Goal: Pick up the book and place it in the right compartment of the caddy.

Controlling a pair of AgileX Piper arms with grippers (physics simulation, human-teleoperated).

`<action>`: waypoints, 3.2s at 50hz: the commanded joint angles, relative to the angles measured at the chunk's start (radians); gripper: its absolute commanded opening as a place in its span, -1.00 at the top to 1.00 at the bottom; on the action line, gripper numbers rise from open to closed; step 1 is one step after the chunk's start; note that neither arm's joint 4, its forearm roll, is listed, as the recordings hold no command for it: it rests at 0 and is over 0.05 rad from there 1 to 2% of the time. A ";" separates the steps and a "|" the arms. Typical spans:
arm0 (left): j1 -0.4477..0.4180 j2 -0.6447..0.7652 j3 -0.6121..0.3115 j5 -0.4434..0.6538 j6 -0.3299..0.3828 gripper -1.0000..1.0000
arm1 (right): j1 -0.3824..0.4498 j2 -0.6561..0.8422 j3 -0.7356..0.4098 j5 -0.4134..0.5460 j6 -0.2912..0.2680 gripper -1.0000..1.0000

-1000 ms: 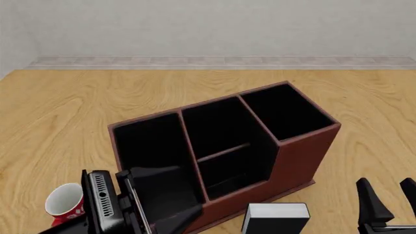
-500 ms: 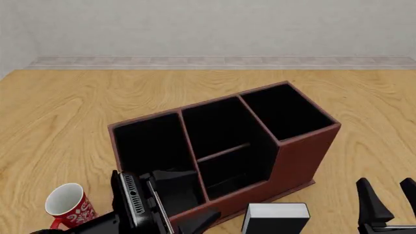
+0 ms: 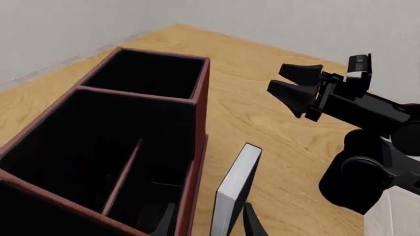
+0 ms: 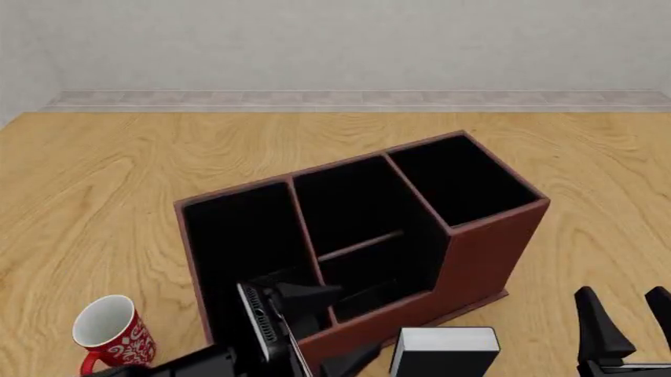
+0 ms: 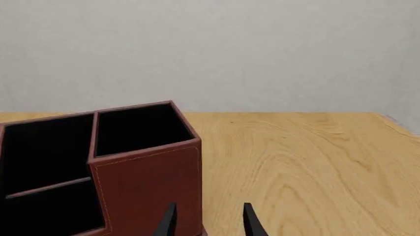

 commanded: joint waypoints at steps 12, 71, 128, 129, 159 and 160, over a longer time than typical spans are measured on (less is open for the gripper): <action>-0.016 0.136 -0.041 -0.057 -0.016 -1.00 | 0.000 0.000 0.000 0.000 0.000 -1.00; -0.049 0.378 -0.154 -0.125 -0.063 -1.00 | 0.000 0.000 0.000 0.000 0.000 -1.00; -0.074 0.491 -0.189 -0.175 -0.108 1.00 | 0.000 0.000 0.000 0.000 0.000 -1.00; -0.077 0.488 -0.188 -0.174 -0.107 1.00 | 0.000 0.000 0.000 0.000 0.000 -1.00; -0.132 0.327 -0.178 -0.073 -0.067 1.00 | 0.000 0.000 0.000 0.000 0.000 -1.00; -0.133 0.323 -0.178 -0.071 -0.065 1.00 | 0.000 0.000 0.000 0.000 0.000 -1.00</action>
